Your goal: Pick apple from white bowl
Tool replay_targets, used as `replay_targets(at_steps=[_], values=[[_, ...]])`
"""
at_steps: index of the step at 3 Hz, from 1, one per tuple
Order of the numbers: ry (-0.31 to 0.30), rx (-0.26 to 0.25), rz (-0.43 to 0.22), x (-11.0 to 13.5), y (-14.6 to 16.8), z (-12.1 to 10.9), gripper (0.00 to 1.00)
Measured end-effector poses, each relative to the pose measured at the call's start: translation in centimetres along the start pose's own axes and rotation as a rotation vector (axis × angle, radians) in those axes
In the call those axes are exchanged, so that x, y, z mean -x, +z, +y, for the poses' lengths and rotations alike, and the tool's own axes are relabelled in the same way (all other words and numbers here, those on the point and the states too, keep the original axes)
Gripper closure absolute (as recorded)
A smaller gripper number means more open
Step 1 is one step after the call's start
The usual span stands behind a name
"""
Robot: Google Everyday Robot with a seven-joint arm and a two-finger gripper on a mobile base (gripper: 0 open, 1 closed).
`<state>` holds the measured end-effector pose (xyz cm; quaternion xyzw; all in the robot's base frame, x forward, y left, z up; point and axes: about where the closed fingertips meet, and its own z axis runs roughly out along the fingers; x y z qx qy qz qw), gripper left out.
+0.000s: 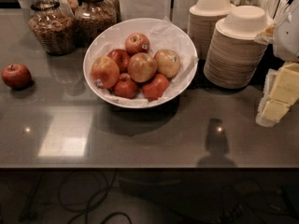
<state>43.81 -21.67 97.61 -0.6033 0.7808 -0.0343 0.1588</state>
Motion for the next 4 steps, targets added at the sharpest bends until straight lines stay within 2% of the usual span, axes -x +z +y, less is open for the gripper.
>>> replay_targets(at_steps=[1, 2, 3, 4], values=[[-0.009, -0.012, -0.011, 0.6, 0.1, -0.3, 0.0], [-0.055, -0.031, -0.098, 3.6, 0.9, -1.7, 0.0], [-0.105, -0.027, -0.19, 7.5, 2.2, -2.7, 0.0], [-0.104, -0.028, -0.193, 7.6, 2.2, -2.7, 0.0]])
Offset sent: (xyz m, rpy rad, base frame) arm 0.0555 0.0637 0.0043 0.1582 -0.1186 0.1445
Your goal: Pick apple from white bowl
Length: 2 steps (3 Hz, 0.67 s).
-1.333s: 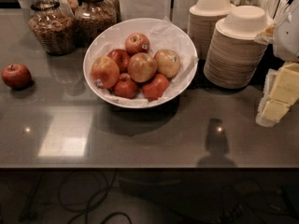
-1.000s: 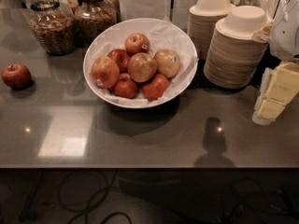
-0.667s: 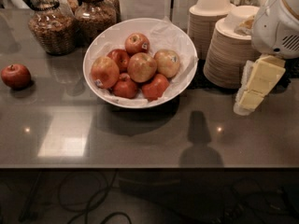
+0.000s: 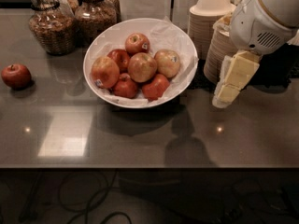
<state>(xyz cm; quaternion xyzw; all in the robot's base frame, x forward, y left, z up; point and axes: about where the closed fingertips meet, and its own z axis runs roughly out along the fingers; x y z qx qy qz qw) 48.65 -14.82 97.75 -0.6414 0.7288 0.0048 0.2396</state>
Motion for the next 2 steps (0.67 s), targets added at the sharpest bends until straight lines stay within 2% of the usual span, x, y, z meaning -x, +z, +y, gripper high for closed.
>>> replay_targets(at_steps=[1, 2], values=[[0.013, 0.001, -0.023, 0.4, 0.7, -0.2, 0.0], [0.064, 0.009, -0.152, 2.2, 3.5, -1.3, 0.0]])
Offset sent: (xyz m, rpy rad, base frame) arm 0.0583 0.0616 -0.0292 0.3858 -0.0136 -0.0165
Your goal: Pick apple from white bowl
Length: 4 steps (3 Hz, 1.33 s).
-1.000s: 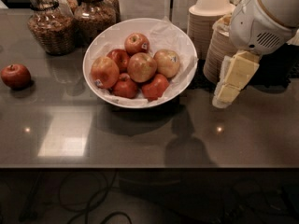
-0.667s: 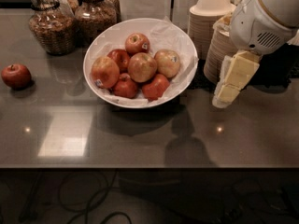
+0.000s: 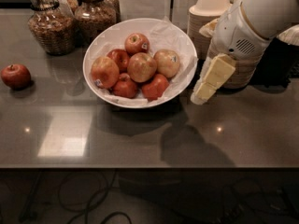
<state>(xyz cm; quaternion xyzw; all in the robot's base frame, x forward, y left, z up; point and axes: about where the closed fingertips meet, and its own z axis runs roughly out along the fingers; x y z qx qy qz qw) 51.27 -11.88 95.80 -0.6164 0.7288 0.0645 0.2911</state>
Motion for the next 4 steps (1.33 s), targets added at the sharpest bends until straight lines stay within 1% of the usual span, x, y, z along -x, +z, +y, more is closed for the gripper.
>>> replay_targets(at_steps=[1, 2, 3, 4], values=[[0.033, 0.005, -0.102, 2.0, 2.4, -0.7, 0.0], [0.035, 0.009, -0.171, 4.0, 3.5, -0.8, 0.0], [0.017, 0.039, -0.21, 5.9, 4.6, -0.5, 0.0], [-0.012, 0.059, -0.217, 7.5, 5.4, 0.4, 0.0]])
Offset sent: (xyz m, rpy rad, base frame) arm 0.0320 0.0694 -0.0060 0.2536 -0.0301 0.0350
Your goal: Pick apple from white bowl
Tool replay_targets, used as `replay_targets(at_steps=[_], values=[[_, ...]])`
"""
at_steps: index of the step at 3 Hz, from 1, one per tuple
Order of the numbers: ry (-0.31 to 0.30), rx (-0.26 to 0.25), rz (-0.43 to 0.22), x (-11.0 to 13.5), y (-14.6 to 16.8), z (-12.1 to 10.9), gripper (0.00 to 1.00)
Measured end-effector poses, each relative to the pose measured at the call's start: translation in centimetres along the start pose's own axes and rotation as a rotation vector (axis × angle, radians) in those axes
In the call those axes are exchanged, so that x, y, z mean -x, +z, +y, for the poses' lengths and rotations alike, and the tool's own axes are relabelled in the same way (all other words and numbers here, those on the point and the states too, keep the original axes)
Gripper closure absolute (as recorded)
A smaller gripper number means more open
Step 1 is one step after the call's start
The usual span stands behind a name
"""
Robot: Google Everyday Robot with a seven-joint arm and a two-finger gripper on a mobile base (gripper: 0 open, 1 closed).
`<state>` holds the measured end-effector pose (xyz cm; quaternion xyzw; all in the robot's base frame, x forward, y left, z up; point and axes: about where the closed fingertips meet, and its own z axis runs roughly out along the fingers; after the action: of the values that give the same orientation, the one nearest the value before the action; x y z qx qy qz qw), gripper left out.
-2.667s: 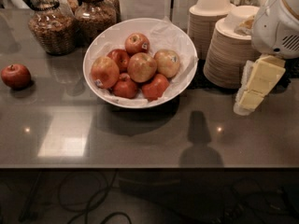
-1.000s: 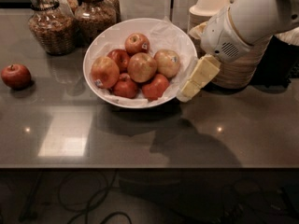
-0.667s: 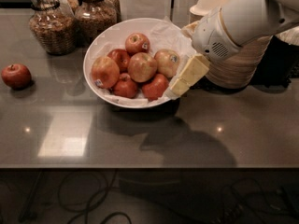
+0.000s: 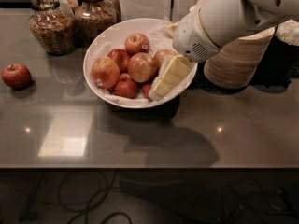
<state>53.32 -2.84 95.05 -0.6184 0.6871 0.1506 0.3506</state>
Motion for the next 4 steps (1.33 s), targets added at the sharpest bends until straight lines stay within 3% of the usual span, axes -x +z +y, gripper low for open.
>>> replay_targets(at_steps=[2, 4], values=[[-0.093, 0.009, 0.023, 1.3, 2.4, 1.1, 0.0], [-0.153, -0.013, 0.033, 1.9, 2.7, -1.7, 0.0]])
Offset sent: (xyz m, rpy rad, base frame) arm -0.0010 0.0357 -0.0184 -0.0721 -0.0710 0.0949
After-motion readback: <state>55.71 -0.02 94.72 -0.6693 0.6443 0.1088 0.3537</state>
